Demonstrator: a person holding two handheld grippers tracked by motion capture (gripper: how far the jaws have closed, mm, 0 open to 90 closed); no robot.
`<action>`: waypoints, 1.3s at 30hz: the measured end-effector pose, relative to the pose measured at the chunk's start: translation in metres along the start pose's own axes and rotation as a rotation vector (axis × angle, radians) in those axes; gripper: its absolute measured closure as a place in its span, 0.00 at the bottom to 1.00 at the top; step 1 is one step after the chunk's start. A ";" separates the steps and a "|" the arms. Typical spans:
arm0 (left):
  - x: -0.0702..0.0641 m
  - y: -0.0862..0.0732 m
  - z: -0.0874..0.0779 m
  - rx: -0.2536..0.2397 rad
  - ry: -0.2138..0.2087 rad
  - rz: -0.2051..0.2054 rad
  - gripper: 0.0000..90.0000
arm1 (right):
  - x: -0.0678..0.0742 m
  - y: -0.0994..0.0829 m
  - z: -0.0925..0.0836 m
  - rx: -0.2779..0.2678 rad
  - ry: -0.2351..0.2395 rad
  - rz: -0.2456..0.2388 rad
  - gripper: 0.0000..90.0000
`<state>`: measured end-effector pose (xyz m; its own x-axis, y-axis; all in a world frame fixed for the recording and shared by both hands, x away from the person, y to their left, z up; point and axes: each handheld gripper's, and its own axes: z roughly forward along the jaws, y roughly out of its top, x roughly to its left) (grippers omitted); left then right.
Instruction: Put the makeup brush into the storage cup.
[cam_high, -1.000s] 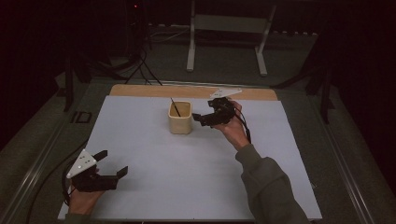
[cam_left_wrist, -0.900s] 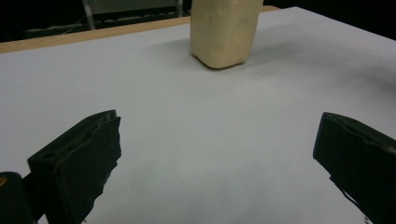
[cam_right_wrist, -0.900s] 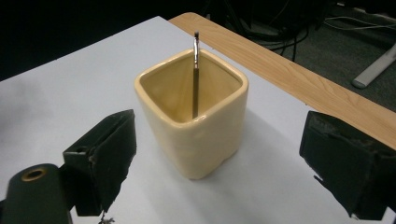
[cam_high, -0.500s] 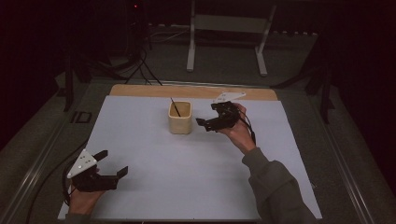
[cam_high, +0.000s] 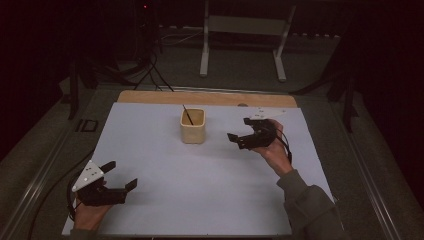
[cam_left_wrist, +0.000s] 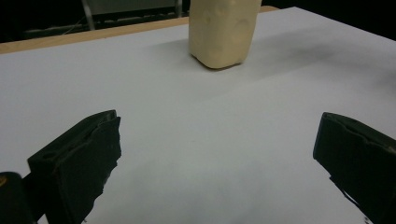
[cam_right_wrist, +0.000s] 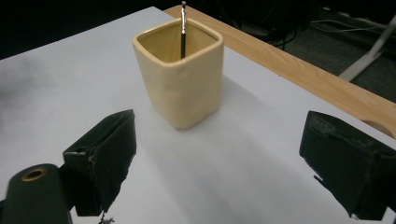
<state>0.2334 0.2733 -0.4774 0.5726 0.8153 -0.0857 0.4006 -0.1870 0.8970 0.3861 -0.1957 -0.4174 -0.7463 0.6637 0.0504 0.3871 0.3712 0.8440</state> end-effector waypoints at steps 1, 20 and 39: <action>0.000 0.000 0.000 0.000 0.000 0.000 0.02 | 0.000 -0.003 -0.004 -0.003 -0.005 -0.005 0.12; 0.000 -0.001 0.000 -0.001 0.000 -0.003 0.02 | 0.025 -0.087 -0.061 -0.084 -0.051 0.003 0.12; 0.001 -0.001 -0.001 -0.005 0.003 -0.003 0.02 | 0.029 -0.129 -0.094 -0.167 -0.046 0.037 0.12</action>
<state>0.2329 0.2747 -0.4775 0.5697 0.8172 -0.0869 0.3986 -0.1823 0.8988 0.2638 -0.2858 -0.4747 -0.7064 0.7051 0.0616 0.3155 0.2358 0.9192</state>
